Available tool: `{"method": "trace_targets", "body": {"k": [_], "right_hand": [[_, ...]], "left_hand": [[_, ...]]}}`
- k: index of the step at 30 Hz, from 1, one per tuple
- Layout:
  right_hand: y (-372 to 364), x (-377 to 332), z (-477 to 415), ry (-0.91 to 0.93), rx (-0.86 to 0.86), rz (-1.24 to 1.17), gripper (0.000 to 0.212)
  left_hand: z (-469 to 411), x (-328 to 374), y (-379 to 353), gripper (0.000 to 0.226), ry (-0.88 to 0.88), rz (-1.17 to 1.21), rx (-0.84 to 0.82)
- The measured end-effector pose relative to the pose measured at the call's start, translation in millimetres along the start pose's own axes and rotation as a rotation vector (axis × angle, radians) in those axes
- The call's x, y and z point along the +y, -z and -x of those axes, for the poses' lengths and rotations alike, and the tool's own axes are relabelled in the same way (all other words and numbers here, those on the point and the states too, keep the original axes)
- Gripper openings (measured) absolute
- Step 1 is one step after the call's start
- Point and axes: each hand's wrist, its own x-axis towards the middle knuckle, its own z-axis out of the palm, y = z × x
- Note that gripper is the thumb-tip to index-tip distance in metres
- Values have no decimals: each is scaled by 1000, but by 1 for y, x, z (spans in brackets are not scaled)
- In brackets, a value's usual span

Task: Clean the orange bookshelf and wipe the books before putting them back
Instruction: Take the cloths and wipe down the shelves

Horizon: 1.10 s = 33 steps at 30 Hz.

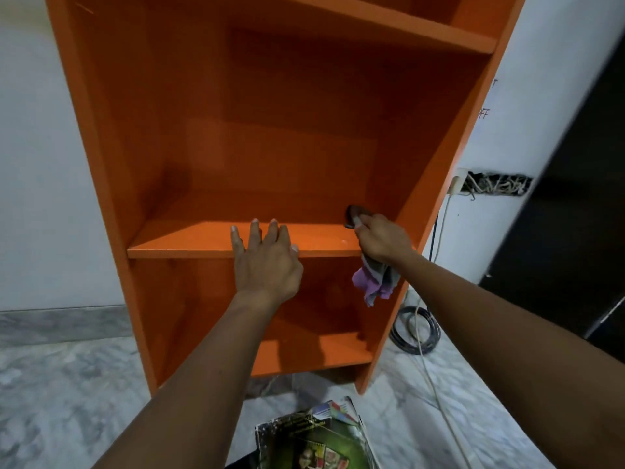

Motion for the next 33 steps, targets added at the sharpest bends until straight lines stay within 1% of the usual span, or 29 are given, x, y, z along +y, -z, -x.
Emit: {"method": "trace_targets", "body": {"k": [2,4,6,9,11,14,16,18,19,21,23,25,26,28,29,31,33], "right_hand": [[0,-14,4,75,-27,-53,44],[-5,-32,12,145,-35,-108,42],[-15,-51,23,246,-32,-116,40],[-28,-75,40,353,58,-165,40],[-36,-87,51,418,100,-228,38],[-42,-97,64,487,101,-298,35],[-38,-96,69,542,107,-292,36],[-32,-89,70,622,139,-258,41],[-29,-83,68,639,164,-248,44],[-25,-78,56,571,239,-300,42],[-18,-79,37,425,342,-415,36],[-9,-86,4,266,371,-511,34],[-6,-88,-15,209,371,-512,34],[-4,-89,-52,109,330,-487,37],[-8,-88,-71,72,285,-480,33],[-23,-86,-104,2,150,-421,24],[-44,-87,-132,-67,-22,-320,27]], "left_hand": [[-3,0,0,57,-3,19,-10],[-4,0,1,58,13,130,1],[-4,-2,1,57,44,335,38],[-4,-5,10,55,121,656,89],[-2,-7,20,54,157,786,86],[4,-12,30,53,173,870,105],[9,-15,34,53,187,880,127],[10,-19,37,53,199,817,121],[9,-21,37,54,208,742,105],[5,-32,39,56,250,549,85],[-1,-41,41,56,285,382,45],[-7,-52,40,54,299,273,36],[-9,-58,37,53,303,231,48],[-11,-67,32,50,315,163,91],[-14,-71,29,49,318,144,121],[-18,-73,26,49,333,145,177],[-19,-70,27,51,361,192,213]]}}
